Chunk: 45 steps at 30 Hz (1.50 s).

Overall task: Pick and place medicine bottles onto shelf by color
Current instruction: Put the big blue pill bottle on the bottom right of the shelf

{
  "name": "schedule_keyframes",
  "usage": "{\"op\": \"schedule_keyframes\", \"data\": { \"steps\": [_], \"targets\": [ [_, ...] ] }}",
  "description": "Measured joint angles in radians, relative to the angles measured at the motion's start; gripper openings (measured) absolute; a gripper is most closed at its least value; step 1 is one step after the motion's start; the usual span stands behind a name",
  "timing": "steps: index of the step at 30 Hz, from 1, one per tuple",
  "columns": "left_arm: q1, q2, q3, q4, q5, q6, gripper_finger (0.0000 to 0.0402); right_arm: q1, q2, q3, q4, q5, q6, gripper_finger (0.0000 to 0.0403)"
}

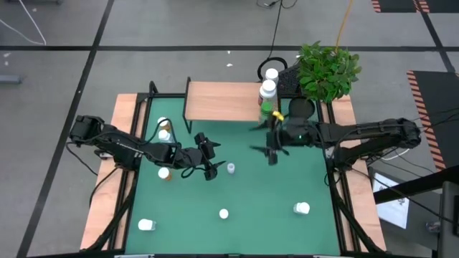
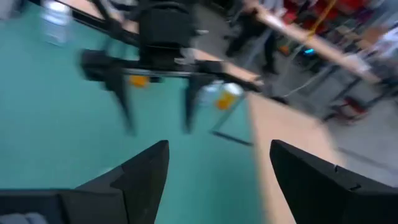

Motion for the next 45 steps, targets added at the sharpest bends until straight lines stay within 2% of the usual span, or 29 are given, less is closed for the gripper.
{"op": "schedule_keyframes", "data": {
  "steps": [3, 8, 13, 16, 18, 23, 26, 31, 34, 38, 41, 45],
  "targets": [
    [0.0, 0.0, 0.0, 0.001, 0.02, 0.011, 0.034, 0.059, -0.001, 0.001, -0.035, 0.0, 0.101, 0.0277],
    [0.0, 0.0, 0.0, 0.007, 0.109, 0.043, 0.034, 0.183, 0.0, 0.001, -0.159, 0.022, 0.267, 0.0277],
    [-0.001, 0.0, 0.0, 0.064, 0.118, 0.154, 0.034, 0.419, 0.089, 0.005, -0.228, 0.262, 0.418, 0.0269],
    [0.0, 0.0, 0.0, 0.114, 0.174, 0.252, 0.0339, 0.504, 0.153, 0.072, -0.345, 0.319, 0.606, 0.0266],
    [0.001, 0.0, 0.0, 0.16, 0.225, 0.313, 0.0339, 0.535, 0.179, 0.12, -0.5, 0.302, 0.78, 0.0266],
    [0.005, 0.0, 0.0, 0.267, 0.36, 0.42, 0.0339, 0.588, 0.206, 0.206, -0.841, 0.149, 1.13, 0.0266],
    [0.022, 0.0, 0.0, 0.314, 0.423, 0.454, 0.0339, 0.622, 0.202, 0.209, -0.992, 0.044, 1.295, 0.0266],
    [0.063, 0.0, 0.0, 0.35, 0.465, 0.47, 0.0339, 0.701, 0.186, 0.209, -1.172, -0.146, 1.555, 0.0266],
    [0.089, 0.0, 0.0, 0.353, 0.475, 0.475, 0.0339, 0.763, 0.18, 0.209, -1.189, -0.183, 1.65, 0.0266],
    [0.117, 0.0, 0.0, 0.353, 0.507, 0.483, 0.0339, 0.847, 0.181, 0.189, -1.161, -0.181, 1.752, 0.0265],
    [0.127, 0.0, 0.0, 0.354, 0.513, 0.484, 0.0339, 0.905, 0.185, 0.135, -1.089, -0.173, 1.85, 0.0265],
    [0.13, 0.0, 0.0, 0.354, 0.515, 0.484, 0.0339, 0.967, 0.21, 0.024, -0.89, -0.15, 1.907, 0.0265]
  ]
}}
